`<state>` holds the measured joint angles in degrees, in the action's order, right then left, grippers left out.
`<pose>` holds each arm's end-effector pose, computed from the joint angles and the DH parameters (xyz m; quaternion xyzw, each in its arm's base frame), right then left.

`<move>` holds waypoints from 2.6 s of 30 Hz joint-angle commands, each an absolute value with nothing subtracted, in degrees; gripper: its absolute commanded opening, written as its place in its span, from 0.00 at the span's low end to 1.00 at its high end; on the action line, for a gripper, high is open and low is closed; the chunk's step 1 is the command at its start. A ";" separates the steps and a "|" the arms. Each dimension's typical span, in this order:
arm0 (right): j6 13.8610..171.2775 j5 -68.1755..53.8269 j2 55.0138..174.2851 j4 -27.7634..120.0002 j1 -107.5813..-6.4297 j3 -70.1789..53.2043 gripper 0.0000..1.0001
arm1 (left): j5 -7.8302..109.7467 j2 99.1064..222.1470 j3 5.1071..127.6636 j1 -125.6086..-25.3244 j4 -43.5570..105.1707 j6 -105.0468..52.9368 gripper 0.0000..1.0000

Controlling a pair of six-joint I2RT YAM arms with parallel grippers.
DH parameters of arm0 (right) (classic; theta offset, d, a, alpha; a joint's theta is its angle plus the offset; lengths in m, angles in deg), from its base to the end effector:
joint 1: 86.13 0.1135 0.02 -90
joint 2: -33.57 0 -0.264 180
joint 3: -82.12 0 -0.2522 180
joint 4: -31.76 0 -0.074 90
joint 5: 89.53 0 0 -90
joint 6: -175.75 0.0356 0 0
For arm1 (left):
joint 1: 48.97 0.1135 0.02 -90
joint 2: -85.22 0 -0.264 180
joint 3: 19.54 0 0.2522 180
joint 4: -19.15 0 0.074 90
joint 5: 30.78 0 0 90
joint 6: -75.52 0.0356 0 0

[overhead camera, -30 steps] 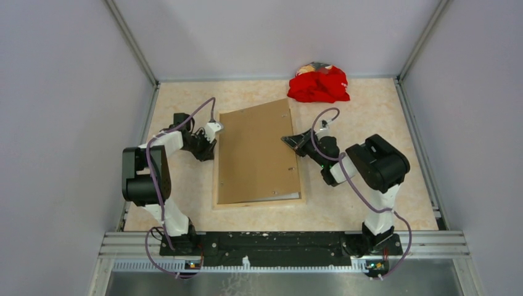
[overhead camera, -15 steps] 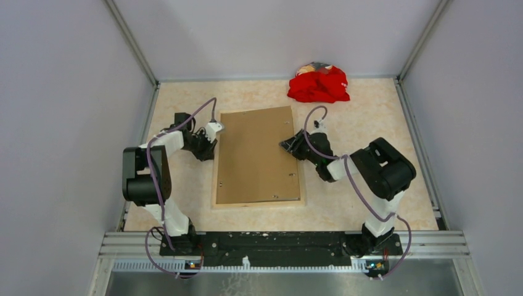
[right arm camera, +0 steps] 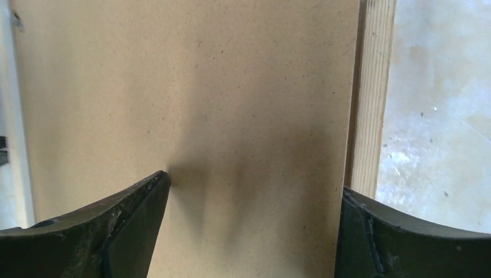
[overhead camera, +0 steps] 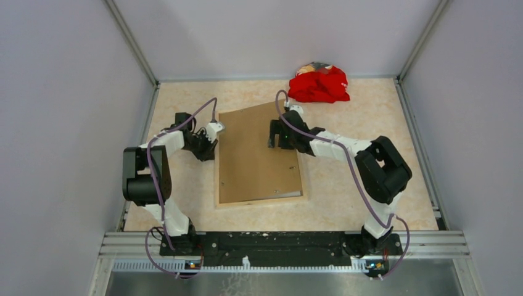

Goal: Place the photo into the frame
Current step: Turn over the photo frame item on the photo frame, then install the photo frame at the center of the board.

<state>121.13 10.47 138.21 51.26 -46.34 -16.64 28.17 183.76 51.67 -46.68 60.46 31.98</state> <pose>0.3098 0.2500 0.1945 -0.0003 0.9139 0.1795 0.3641 0.3218 -0.0055 0.1615 0.4020 0.8587 -0.1659 0.2712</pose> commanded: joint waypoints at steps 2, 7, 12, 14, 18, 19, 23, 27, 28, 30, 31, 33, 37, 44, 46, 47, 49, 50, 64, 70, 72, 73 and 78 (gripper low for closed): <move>115.64 13.95 139.13 63.84 -43.58 -10.80 0.93 | 24.15 184.60 52.56 -47.78 62.61 31.37 0.24; 113.70 17.51 138.25 65.64 -43.08 -9.90 0.99 | 24.10 184.88 52.80 -47.82 62.64 31.10 0.24; 112.04 19.82 137.94 68.36 -43.05 -8.07 0.99 | 24.50 185.04 52.88 -47.77 63.16 31.28 0.24; 111.63 20.64 137.53 69.21 -43.09 -7.90 0.99 | 24.34 185.07 52.93 -47.82 63.55 31.40 0.24; 110.82 21.07 136.22 69.54 -43.09 -8.04 0.99 | 24.50 185.06 53.08 -47.66 63.67 31.33 0.24; 110.73 20.73 135.89 69.40 -43.08 -8.07 0.99 | 24.51 185.06 53.22 -47.69 63.75 31.36 0.24; 110.78 18.55 133.59 67.08 -43.06 -9.18 0.99 | 24.37 185.23 53.75 -47.47 64.08 31.23 0.24; 112.26 12.67 130.28 61.09 -43.08 -11.47 0.85 | 23.67 185.49 53.98 -47.30 64.63 31.25 0.23; 113.23 9.90 129.52 58.41 -43.07 -12.54 0.75 | 23.38 185.50 53.99 -47.30 64.82 31.29 0.23; 116.18 4.40 128.40 51.65 -42.90 -15.29 0.58 | 22.60 185.50 54.13 -47.37 65.24 31.40 0.23; 117.76 1.79 128.06 48.24 -42.69 -16.75 0.54 | 22.28 185.48 54.28 -47.26 65.70 31.40 0.23; 121.08 -2.27 128.24 40.20 -41.72 -19.85 0.53 | 21.24 185.50 54.98 -47.03 67.34 31.51 0.24; 125.42 -4.22 131.32 28.49 -39.57 -23.27 0.52 | 17.81 185.87 58.34 -44.81 71.44 31.63 0.26; 127.47 -5.19 135.42 20.35 -33.88 -25.04 0.52 | 12.15 185.59 62.82 -43.25 80.75 34.63 0.34; 128.37 -5.91 136.47 17.95 -32.07 -26.11 0.51 | 11.34 185.17 62.06 -43.25 81.76 35.77 0.36; 128.96 -6.38 136.98 16.53 -31.31 -26.60 0.51 | 11.34 185.15 61.46 -43.29 81.93 36.15 0.36; 129.97 -6.81 138.33 14.37 -29.90 -27.39 0.50 | 11.95 185.52 60.38 -43.30 81.64 36.32 0.36; 130.30 -6.90 138.87 13.99 -29.31 -27.43 0.50 | 12.23 185.85 59.93 -43.26 81.39 36.38 0.36; 132.34 -9.58 146.11 12.66 -25.13 -25.86 0.46 | 14.17 188.95 58.05 -43.30 78.36 34.45 0.25; 132.13 -11.32 148.48 14.29 -24.42 -23.43 0.44 | 15.51 189.17 57.68 -43.27 77.36 33.89 0.23; 131.84 -11.55 149.31 14.91 -24.24 -22.55 0.44 | 15.77 189.06 57.63 -43.27 77.16 33.66 0.23; 131.81 -11.69 149.70 15.03 -24.26 -22.10 0.44 | 15.78 189.08 57.59 -43.32 77.03 33.61 0.23; 132.35 -12.15 151.76 15.23 -24.10 -20.32 0.43 | 16.18 188.99 57.67 -43.31 76.81 33.47 0.23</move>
<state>132.39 -11.28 150.10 16.38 -24.88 -23.15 15.58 188.79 58.27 -43.27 78.62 33.16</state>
